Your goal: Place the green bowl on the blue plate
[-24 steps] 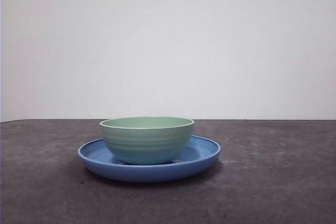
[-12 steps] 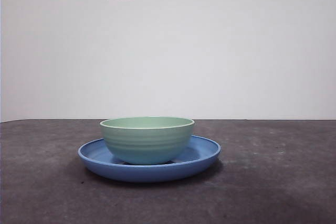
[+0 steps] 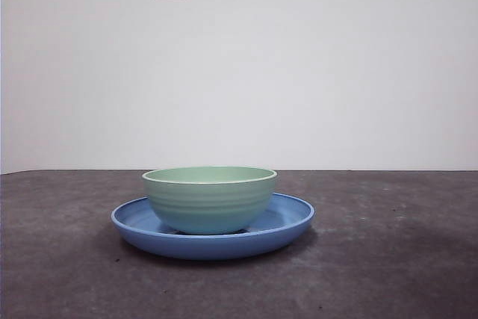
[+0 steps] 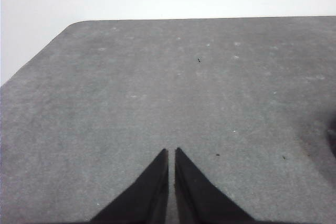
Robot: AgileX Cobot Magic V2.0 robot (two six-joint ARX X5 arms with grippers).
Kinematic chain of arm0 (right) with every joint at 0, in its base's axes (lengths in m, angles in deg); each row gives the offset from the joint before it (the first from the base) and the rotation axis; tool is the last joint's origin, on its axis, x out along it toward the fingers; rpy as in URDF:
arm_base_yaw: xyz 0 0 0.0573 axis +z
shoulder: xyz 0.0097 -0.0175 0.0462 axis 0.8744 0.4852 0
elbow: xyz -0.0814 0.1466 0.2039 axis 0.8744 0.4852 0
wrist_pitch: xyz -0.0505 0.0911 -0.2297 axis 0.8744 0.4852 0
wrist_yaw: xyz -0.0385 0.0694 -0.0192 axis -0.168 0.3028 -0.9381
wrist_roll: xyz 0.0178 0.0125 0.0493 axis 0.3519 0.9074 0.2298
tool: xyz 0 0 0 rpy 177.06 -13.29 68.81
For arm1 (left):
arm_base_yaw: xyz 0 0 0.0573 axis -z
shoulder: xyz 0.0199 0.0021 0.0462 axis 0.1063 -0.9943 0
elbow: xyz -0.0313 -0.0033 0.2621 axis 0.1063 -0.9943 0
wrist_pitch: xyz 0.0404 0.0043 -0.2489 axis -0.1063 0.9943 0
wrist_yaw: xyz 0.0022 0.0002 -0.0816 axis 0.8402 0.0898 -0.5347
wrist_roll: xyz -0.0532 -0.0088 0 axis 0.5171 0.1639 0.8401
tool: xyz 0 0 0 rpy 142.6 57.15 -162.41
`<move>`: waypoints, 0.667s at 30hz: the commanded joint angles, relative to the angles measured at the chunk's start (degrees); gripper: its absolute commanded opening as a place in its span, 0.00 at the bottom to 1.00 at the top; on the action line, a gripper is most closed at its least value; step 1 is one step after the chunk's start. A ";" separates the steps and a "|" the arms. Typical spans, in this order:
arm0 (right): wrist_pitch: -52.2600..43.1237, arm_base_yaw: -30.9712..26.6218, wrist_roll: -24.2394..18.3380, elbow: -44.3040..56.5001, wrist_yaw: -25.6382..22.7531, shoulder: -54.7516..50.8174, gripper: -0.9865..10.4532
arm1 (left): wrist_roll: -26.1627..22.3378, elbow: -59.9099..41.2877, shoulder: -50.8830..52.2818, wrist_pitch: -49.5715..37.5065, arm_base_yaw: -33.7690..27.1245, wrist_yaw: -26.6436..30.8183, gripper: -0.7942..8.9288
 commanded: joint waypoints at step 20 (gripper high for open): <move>2.19 -0.02 3.91 5.55 -6.97 -4.02 0.11 | -0.63 -1.09 0.13 0.66 -0.02 -0.33 0.10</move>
